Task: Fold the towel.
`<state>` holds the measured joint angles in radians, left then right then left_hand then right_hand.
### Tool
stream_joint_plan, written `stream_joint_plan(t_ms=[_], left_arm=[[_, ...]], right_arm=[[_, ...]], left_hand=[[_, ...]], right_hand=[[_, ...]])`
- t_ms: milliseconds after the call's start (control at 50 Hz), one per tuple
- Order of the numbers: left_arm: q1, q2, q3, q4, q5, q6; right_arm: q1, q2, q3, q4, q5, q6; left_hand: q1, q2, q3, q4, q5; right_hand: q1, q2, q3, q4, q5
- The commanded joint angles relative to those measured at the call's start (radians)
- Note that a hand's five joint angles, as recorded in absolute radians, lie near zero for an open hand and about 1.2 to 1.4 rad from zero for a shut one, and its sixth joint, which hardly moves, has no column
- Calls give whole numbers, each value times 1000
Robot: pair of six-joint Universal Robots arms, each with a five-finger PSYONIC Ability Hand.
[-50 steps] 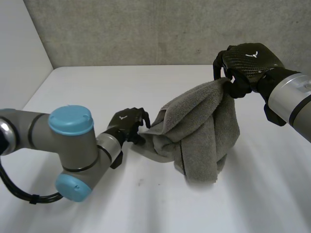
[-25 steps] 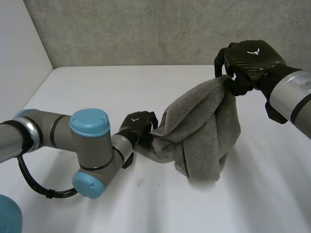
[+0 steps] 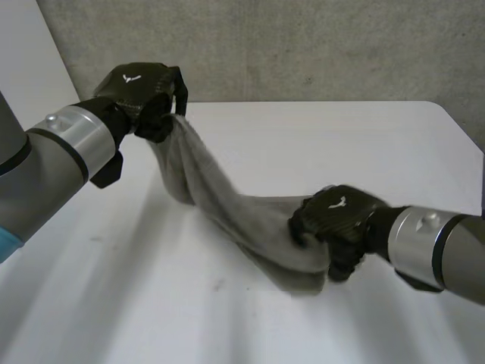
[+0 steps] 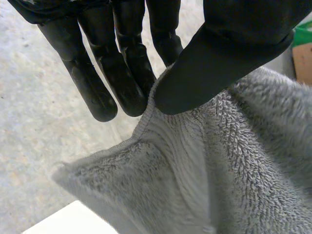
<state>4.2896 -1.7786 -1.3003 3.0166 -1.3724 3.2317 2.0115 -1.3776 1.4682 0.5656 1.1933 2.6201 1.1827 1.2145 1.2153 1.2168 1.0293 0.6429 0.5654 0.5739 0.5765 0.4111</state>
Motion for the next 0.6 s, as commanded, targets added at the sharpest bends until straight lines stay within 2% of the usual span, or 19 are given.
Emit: stream_joint_plan(t_ms=[20,140,360,400,600], left_arm=[[10,45,-114,-7,4,8],[21,97,-208,-7,6,8],[29,240,-436,4,52,7],[29,287,-494,19,55,7],[36,383,-603,87,53,10]], right_arm=[[-29,8,-135,-36,-40,72],[-42,91,-250,-65,-38,95],[-2,373,-463,-136,-57,55],[58,435,-489,-189,-72,-12],[153,580,-479,-213,-150,-244]], left_hand=[[214,182,181,180,192],[214,182,181,180,192],[214,182,181,180,192],[214,182,181,180,192],[214,182,181,180,192]], right_hand=[[-206,-128,-137,-139,-148],[-194,-116,-125,-128,-137],[-162,-84,-93,-95,-104],[-159,-81,-90,-92,-101],[-159,-81,-90,-92,-101]])
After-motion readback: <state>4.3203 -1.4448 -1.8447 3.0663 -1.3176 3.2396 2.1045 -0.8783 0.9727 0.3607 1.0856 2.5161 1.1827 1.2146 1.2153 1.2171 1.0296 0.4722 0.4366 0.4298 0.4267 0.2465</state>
